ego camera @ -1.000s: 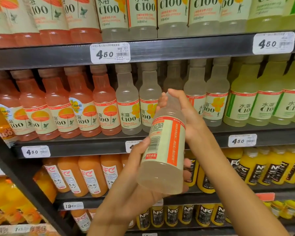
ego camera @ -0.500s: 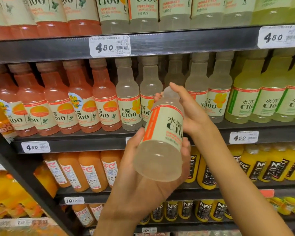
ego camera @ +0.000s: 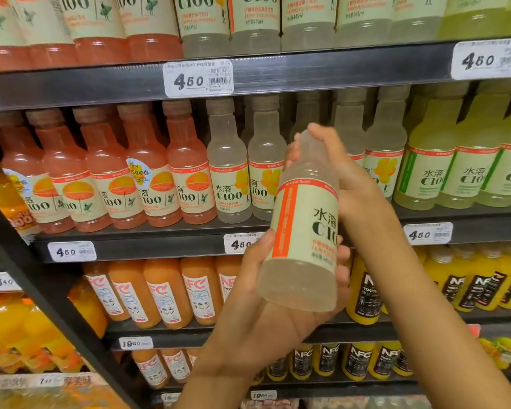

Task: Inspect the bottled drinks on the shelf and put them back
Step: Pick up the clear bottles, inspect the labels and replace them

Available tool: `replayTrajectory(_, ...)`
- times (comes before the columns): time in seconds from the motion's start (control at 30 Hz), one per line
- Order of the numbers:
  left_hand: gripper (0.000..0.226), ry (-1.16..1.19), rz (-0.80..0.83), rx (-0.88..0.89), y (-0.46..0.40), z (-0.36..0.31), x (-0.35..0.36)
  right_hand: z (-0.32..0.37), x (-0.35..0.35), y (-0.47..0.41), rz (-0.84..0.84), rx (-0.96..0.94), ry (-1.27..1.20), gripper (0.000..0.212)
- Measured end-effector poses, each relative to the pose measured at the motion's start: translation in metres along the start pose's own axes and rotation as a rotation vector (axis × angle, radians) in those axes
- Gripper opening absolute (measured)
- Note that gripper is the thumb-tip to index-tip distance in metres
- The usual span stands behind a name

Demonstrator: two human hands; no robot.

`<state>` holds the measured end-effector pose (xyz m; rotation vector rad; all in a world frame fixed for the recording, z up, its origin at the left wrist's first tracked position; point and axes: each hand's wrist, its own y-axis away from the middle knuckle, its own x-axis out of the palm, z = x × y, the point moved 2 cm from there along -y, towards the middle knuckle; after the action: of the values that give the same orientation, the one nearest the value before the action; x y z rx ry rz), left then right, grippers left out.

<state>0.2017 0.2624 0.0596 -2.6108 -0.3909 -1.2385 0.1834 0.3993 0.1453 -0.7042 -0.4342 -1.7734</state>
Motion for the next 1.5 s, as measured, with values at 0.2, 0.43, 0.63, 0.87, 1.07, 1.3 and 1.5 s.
replayTrajectory(0.2, 0.08, -0.555, -0.085, 0.07, 0.001, -0.003, -0.025, 0.015, 0.005, 0.006, 0.267, -0.257, 0.19, 0.016)
replayTrajectory(0.43, 0.053, -1.026, -0.19, 0.194, 0.0, -0.012, -0.023, 0.016, 0.018, 0.024, 0.308, -0.525, 0.544, 0.022)
replayTrajectory(0.63, 0.064, -1.089, -0.344, 0.434, -0.011, -0.015, -0.03, 0.004, 0.022, 0.037, 0.359, -0.529, 0.879, 0.025)
replayTrajectory(0.87, 0.077, -1.232, -0.374, 0.614, -0.017, -0.039, -0.031, 0.002, 0.026, 0.048, 0.595, -0.657, 0.768, 0.019)
replayTrajectory(1.07, 0.081, -1.265, -0.407, 0.618, -0.015, -0.036, -0.035, -0.001, 0.023, 0.051, 0.643, -0.655, 0.834, 0.02)
replayTrajectory(1.3, 0.06, -1.172, -0.303, 0.406, -0.002, -0.028, -0.033, 0.011, 0.016, 0.042, 0.467, -0.542, 0.55, 0.021)
replayTrajectory(1.5, 0.071, -0.876, -0.22, 0.298, 0.0, -0.014, -0.032, 0.002, 0.011, 0.027, 0.444, -0.414, 0.533, 0.031)
